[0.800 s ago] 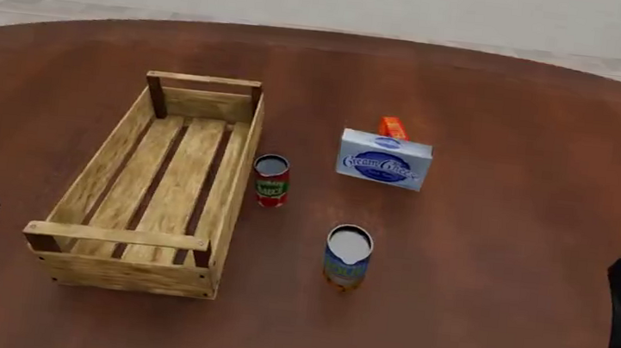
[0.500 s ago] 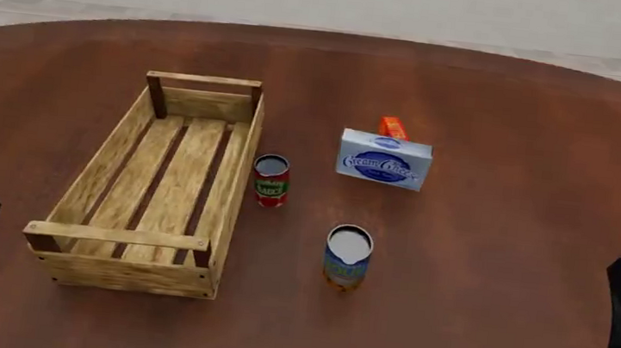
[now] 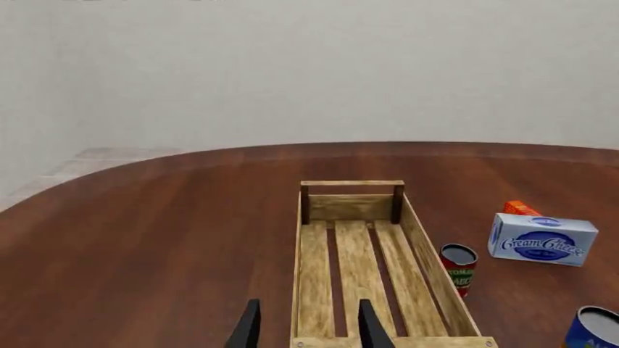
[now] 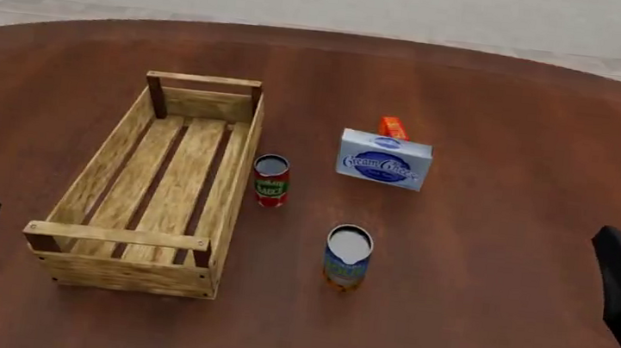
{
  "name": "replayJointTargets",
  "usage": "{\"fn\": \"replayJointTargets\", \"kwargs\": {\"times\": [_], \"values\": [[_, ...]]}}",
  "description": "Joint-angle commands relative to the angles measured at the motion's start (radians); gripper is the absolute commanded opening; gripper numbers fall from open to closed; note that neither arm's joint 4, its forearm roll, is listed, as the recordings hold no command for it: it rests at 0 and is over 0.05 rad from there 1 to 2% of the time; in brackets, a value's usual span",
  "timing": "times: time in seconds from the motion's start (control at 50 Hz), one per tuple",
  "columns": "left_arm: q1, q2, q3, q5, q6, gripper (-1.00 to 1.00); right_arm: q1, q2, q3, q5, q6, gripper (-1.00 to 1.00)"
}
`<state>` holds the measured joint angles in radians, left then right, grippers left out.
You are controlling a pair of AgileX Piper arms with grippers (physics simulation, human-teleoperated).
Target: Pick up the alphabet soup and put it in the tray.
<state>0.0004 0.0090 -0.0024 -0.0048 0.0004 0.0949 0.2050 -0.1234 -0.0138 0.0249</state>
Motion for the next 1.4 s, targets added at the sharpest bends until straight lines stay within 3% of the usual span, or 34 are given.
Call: {"fn": "replayJointTargets", "kwargs": {"times": [0.02,0.16,0.32,0.48,0.6,0.76,0.86,0.96,1.1,1.4], "values": [[-0.001,0.003,0.001,-0.005,0.003,1.0,0.122,0.212,-0.171,0.051,0.008,1.0],[-0.001,-0.001,-0.001,-0.002,0.005,1.0,0.186,0.304,-0.286,0.139,-0.013,1.0],[-0.001,0.003,0.0,-0.003,0.001,1.0,0.253,0.415,-0.484,0.333,-0.058,1.0],[-0.001,0.0,0.0,-0.001,0.002,1.0,0.311,0.519,-0.597,0.465,-0.07,1.0],[-0.001,-0.004,0.0,0.001,0.004,1.0,0.317,0.59,-0.685,0.546,-0.135,1.0],[-0.001,-0.006,0.0,0.004,0.004,1.0,0.353,0.662,-0.771,0.623,-0.132,1.0],[-0.001,-0.006,-0.002,0.006,0.004,1.0,0.378,0.702,-0.809,0.654,-0.122,1.0],[-0.001,-0.006,-0.001,0.006,0.003,1.0,0.406,0.747,-0.851,0.676,-0.183,1.0],[-0.001,-0.007,0.0,0.005,0.003,1.0,0.443,0.801,-0.885,0.683,-0.219,1.0],[-0.001,-0.007,-0.002,0.005,0.005,1.0,0.495,0.898,-0.909,0.677,-0.254,1.0]]}}
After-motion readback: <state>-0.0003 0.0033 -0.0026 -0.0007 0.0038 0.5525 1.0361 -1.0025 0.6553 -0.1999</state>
